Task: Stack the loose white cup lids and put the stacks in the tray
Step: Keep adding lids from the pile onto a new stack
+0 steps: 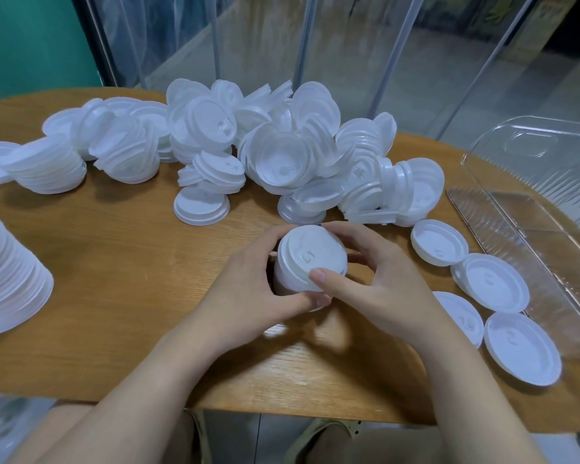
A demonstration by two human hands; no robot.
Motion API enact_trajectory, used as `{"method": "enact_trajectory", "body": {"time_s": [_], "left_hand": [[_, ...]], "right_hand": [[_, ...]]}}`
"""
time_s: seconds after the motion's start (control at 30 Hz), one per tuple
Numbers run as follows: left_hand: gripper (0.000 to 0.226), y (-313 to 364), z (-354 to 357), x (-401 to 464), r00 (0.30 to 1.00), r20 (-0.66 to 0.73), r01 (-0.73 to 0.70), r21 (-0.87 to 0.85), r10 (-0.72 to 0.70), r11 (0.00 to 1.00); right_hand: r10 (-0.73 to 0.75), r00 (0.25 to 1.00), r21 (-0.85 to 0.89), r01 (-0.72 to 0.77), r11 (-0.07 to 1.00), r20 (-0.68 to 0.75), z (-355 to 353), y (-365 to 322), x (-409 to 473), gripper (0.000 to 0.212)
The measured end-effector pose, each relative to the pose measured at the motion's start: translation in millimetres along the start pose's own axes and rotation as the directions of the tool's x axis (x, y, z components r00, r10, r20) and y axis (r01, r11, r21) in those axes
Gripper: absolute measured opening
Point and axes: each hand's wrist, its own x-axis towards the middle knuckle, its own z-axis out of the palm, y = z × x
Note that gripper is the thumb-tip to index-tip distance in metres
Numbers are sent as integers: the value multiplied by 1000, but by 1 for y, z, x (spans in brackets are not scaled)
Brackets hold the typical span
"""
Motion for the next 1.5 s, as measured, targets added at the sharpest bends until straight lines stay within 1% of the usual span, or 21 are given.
{"method": "enact_trajectory", "body": {"time_s": [0.1, 0.13, 0.27, 0.37, 0.47, 0.57, 0.6, 0.63, 0.7, 0.77, 0.83, 0.9, 0.97, 1.07, 1.13, 1.23, 1.3, 1.4, 1.43, 1.5], "left_hand": [[92, -1, 1, 0, 1000, -16, 21, -23, -22, 1000], [91, -1, 1, 0, 1000, -14, 27, -30, -28, 999], [78, -1, 0, 0, 999, 11, 35, -43, -34, 998], [75, -2, 0, 0, 999, 16, 41, -44, -40, 998], [78, -3, 0, 1, 999, 16, 30, -23, -29, 999], [87, -3, 1, 1, 1000, 8, 10, -13, -10, 1000], [89, -2, 1, 1, 1000, 6, 2, -1, -2, 1000], [91, -2, 1, 1, 1000, 3, -6, 14, 6, 1000], [95, -2, 1, 1, 1000, -3, -16, 35, 16, 999], [98, -1, 2, 2, 1000, 0, -16, 41, 16, 999], [98, 2, 4, 2, 1000, 1, -4, 26, 4, 1000], [92, 4, 6, 4, 1000, -2, -2, 4, 2, 1000], [83, 6, 7, 5, 1000, 0, -2, -22, 3, 1000], [78, 8, 9, 6, 1000, 1, -5, -24, 5, 1000], [77, 8, 9, 6, 1000, 3, -5, -17, 5, 1000], [77, 9, 9, 5, 1000, 15, -13, -19, 13, 1000], [76, 9, 8, 5, 999, 25, -23, -16, 23, 1000], [76, 9, 6, 4, 999, 29, -27, -17, 27, 999], [76, 9, 6, 4, 999, 31, -28, -16, 28, 999], [76, 9, 6, 4, 999, 32, -30, -14, 30, 999]], "right_hand": [[-25, 999, -65, 23, 998, -29, 2, -1, 1, 52], [-28, 999, -74, 25, 997, -35, 3, -1, 2, 53], [-52, 996, -113, 44, 993, -70, 4, -2, 3, 56], [-56, 995, -146, 43, 988, -85, 8, -3, 5, 57], [-46, 996, -151, 34, 988, -77, 9, -2, 6, 57], [-39, 998, -117, 33, 993, -55, 6, -2, 3, 54], [-50, 995, -110, 41, 993, -81, 2, 0, 2, 54], [-53, 989, -101, 39, 994, -137, -3, 3, 1, 54], [-26, 956, -90, 0, 996, -292, -17, 12, -1, 52], [5, 907, -110, -56, 992, -422, -36, 23, -5, 41], [17, 862, -176, -123, 977, -507, -52, 38, -9, 29], [22, 839, -270, -199, 942, -543, -61, 52, -11, 27], [58, 838, -342, -283, 896, -543, -63, 62, -11, 26], [136, 852, -407, -374, 833, -505, -58, 70, -7, 17], [146, 852, -434, -394, 810, -502, -55, 71, -3, 11], [141, 844, -446, -407, 797, -517, -53, 71, 2, 11], [138, 846, -442, -401, 802, -516, -52, 69, 2, 12], [93, 859, -412, -333, 848, -503, -49, 64, -1, 18], [82, 863, -382, -303, 873, -498, -49, 61, -3, 18], [93, 870, -264, -246, 933, -483, -47, 50, -8, 17]]}}
